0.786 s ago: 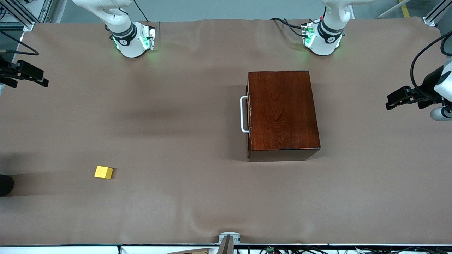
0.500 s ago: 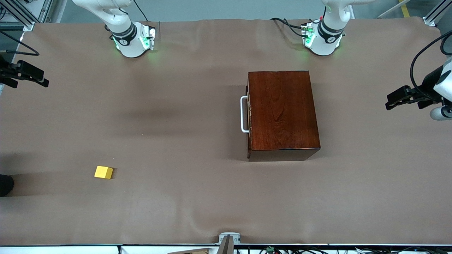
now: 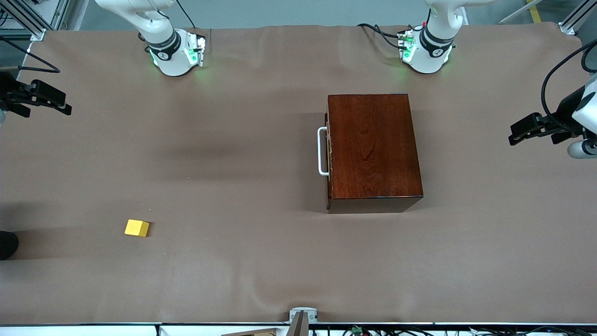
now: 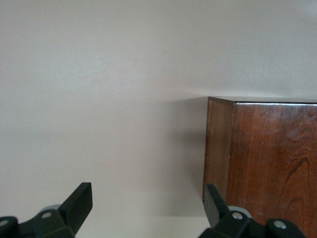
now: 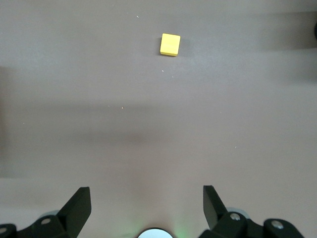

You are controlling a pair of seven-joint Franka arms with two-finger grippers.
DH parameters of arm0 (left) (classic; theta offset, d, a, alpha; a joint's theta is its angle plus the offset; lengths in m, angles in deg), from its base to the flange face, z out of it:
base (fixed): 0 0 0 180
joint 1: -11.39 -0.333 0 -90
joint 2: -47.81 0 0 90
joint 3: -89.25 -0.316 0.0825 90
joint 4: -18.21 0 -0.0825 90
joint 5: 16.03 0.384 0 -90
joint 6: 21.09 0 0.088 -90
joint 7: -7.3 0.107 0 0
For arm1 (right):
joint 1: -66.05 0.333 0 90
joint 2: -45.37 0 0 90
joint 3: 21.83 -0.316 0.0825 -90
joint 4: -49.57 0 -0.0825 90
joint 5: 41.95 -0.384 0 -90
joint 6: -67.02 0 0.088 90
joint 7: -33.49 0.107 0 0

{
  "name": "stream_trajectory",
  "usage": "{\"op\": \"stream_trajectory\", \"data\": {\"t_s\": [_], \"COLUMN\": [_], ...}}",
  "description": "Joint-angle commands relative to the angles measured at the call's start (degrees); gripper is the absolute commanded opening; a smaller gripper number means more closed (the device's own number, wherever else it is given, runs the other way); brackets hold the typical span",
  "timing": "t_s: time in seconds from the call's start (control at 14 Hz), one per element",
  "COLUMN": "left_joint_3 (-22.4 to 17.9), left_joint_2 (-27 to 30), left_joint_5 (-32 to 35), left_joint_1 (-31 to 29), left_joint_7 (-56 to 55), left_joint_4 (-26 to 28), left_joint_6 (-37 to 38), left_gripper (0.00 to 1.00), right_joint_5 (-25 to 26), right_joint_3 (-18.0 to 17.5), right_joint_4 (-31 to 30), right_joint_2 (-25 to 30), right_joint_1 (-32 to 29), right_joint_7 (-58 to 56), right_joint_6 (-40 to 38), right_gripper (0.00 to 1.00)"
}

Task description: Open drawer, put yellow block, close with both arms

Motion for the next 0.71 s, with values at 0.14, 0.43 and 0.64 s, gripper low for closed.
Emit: {"op": "stream_trajectory", "data": {"t_s": [0.14, 0.43, 0.64], "left_joint_3": [1.74, 7.8, 8.25], "left_joint_2": [-0.81, -3.27, -7.04], "left_joint_5": [-0.8, -0.8, -0.45], "left_joint_1": [1.84, 6.04, 15.61], "left_joint_7": [0.05, -7.29, -23.11], "left_joint_4": [0.45, -0.07, -1.56], "left_joint_6": [-0.34, -1.3, -1.92], "left_gripper": [1.0, 1.0, 1.0], "right_joint_5": [-0.56, -0.56, -0.56], "right_joint_3": [0.16, 0.16, 0.25], "right_joint_4": [-0.18, -0.36, -0.36], "right_joint_2": [0.17, 0.08, -0.01], "right_joint_1": [0.22, 0.3, 0.57], "right_joint_7": [-0.21, -0.13, -0.13], "right_joint_6": [0.1, 0.19, 0.19], "right_gripper": [1.0, 1.0, 1.0]}}
